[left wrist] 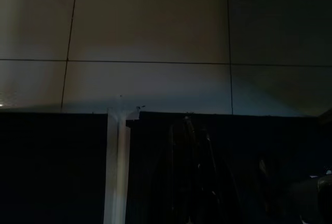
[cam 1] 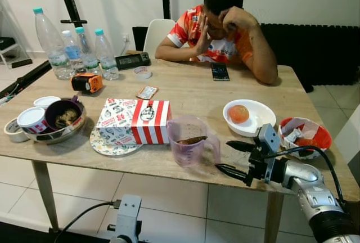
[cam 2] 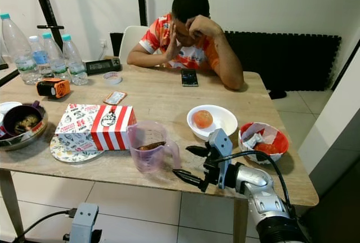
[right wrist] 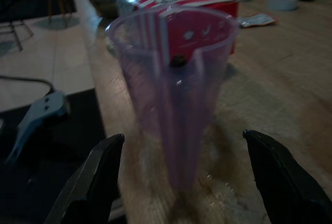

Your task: Restocking fridge

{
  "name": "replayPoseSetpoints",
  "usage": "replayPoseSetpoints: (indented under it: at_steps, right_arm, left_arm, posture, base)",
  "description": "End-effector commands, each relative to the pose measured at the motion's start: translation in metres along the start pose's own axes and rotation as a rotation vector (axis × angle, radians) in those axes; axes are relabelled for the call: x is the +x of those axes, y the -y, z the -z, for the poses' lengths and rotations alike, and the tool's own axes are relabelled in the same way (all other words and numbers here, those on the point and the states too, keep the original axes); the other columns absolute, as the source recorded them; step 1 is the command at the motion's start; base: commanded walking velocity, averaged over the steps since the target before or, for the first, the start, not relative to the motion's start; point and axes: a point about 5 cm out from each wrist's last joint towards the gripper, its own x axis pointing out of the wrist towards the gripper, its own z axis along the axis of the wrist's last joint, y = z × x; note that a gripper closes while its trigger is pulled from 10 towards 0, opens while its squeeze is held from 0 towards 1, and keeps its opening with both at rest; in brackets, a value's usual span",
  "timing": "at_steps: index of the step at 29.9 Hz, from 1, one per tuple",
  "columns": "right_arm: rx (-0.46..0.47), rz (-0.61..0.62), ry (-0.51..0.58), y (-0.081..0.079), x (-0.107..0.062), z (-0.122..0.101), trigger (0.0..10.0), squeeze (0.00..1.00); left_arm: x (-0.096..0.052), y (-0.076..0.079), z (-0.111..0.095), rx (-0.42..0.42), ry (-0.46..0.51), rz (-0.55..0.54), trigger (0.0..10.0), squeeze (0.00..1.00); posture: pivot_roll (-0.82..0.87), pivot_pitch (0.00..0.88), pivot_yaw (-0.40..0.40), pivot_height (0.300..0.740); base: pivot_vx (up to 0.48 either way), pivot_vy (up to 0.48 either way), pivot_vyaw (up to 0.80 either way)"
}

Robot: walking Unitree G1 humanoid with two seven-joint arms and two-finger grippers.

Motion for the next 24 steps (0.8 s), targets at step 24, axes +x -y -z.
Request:
replayPoseSetpoints:
  at_steps: [24]
  right_arm:
    - [0.132, 0.014, 0.053, -0.005, 0.027, -0.007, 10.0, 0.00]
  left_arm:
    - [-0.006, 0.011, -0.039, 0.177, 0.298, 0.226, 10.0, 0.00]
  posture:
    - [0.05, 0.000, -0.017, 0.740]
  base:
    - [0.000, 0.000, 0.00]
